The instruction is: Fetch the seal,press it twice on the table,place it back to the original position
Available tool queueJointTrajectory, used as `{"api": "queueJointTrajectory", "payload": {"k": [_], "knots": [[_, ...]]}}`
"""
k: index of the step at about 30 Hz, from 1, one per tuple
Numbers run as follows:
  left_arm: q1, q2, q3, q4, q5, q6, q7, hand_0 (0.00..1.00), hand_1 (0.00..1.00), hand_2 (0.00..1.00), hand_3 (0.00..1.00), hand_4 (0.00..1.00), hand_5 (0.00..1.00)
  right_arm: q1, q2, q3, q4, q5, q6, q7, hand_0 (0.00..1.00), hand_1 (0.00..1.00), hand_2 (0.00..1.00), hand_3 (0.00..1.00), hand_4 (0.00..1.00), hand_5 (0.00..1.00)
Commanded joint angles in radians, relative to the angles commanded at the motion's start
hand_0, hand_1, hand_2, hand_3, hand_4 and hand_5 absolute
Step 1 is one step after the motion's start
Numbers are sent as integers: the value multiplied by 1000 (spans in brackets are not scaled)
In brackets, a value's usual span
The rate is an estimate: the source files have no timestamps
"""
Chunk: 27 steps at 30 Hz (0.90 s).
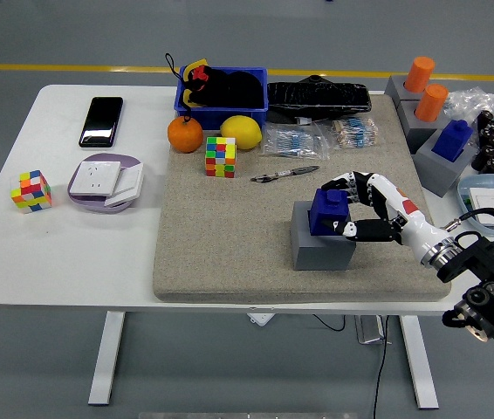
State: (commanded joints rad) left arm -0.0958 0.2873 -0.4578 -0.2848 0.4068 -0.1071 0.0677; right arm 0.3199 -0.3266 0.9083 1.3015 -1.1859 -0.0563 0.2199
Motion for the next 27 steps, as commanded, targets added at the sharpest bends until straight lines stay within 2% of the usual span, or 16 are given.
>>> {"api": "queueJointTrajectory", "payload": {"k": [6, 27], "knots": [[-1, 0, 2, 0, -1, -1, 0, 793, 746, 739, 774, 792, 476, 4, -4, -4, 10, -6, 2, -5, 576, 470, 467, 444, 785, 2], [-4, 2, 1, 1, -5, -1, 0, 794, 747, 737, 773, 793, 478, 56, -67, 33, 90, -31, 5, -10, 579, 469, 465, 448, 753, 2]]}}
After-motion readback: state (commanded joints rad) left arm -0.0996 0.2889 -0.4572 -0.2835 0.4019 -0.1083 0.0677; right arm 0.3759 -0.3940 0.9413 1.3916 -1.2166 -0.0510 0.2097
